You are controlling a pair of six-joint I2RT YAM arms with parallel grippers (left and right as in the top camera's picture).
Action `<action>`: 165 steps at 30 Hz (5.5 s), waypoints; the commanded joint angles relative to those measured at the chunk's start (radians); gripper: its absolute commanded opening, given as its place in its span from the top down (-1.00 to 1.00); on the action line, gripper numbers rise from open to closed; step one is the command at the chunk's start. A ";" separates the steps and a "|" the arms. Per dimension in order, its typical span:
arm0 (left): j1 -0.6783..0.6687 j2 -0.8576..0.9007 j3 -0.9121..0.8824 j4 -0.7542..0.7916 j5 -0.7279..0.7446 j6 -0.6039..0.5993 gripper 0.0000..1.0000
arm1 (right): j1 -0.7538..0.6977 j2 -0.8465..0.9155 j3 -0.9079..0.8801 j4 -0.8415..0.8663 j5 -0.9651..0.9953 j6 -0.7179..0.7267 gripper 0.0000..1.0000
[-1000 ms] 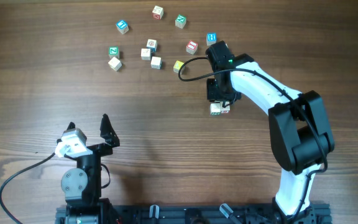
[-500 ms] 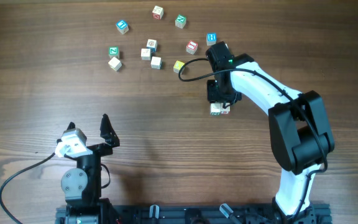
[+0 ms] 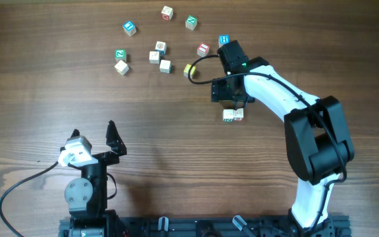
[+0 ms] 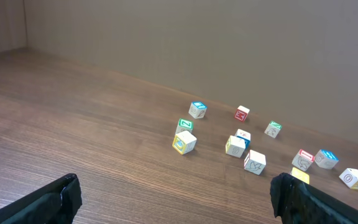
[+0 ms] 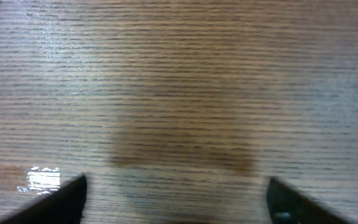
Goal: Form a horizontal line
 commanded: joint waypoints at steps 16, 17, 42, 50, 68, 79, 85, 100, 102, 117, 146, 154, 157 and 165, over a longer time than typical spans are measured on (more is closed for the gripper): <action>-0.003 -0.007 -0.004 0.002 -0.013 0.016 -1.00 | 0.019 -0.022 0.037 -0.284 -0.109 0.031 -0.99; -0.003 -0.007 -0.004 0.002 -0.014 0.016 -1.00 | 0.019 -0.022 0.025 -0.271 -0.104 0.029 -0.99; -0.003 -0.007 -0.004 0.002 -0.014 0.016 -1.00 | 0.019 -0.022 -0.013 -0.233 -0.026 0.027 -0.29; -0.003 -0.007 -0.004 0.002 -0.013 0.016 -1.00 | 0.007 -0.022 -0.013 -0.201 0.051 0.028 -0.22; -0.003 -0.007 -0.004 0.002 -0.014 0.015 -1.00 | -0.015 -0.022 -0.013 -0.166 0.029 0.002 -0.47; -0.003 -0.007 -0.004 0.002 -0.013 0.016 -1.00 | -0.016 -0.022 -0.013 -0.105 0.088 0.002 -0.99; -0.003 -0.007 -0.004 0.002 -0.013 0.016 -1.00 | -0.018 -0.022 -0.002 0.103 0.119 -0.103 -0.99; -0.003 -0.007 -0.004 0.002 -0.013 0.016 -1.00 | -0.018 -0.024 0.453 -0.192 -0.159 -0.125 -0.99; -0.003 -0.007 -0.004 0.002 -0.014 0.016 -1.00 | -0.018 -0.024 0.452 -0.192 -0.159 -0.126 -0.99; -0.003 -0.007 -0.005 0.002 -0.013 0.016 -1.00 | -0.018 -0.024 0.452 -0.189 -0.159 -0.126 -0.99; -0.003 -0.007 -0.004 0.002 -0.013 0.016 -1.00 | -0.018 -0.024 0.452 -0.188 -0.159 -0.126 -0.99; -0.003 -0.007 -0.004 0.002 -0.013 0.016 -1.00 | -0.018 -0.024 0.452 -0.188 -0.159 -0.126 -0.99; -0.003 -0.007 -0.005 0.002 -0.013 0.016 -1.00 | -0.018 -0.024 0.452 -0.188 -0.159 -0.126 -0.99; -0.003 -0.007 -0.004 0.002 -0.013 0.016 -1.00 | -0.018 -0.024 0.452 -0.189 -0.159 -0.126 -1.00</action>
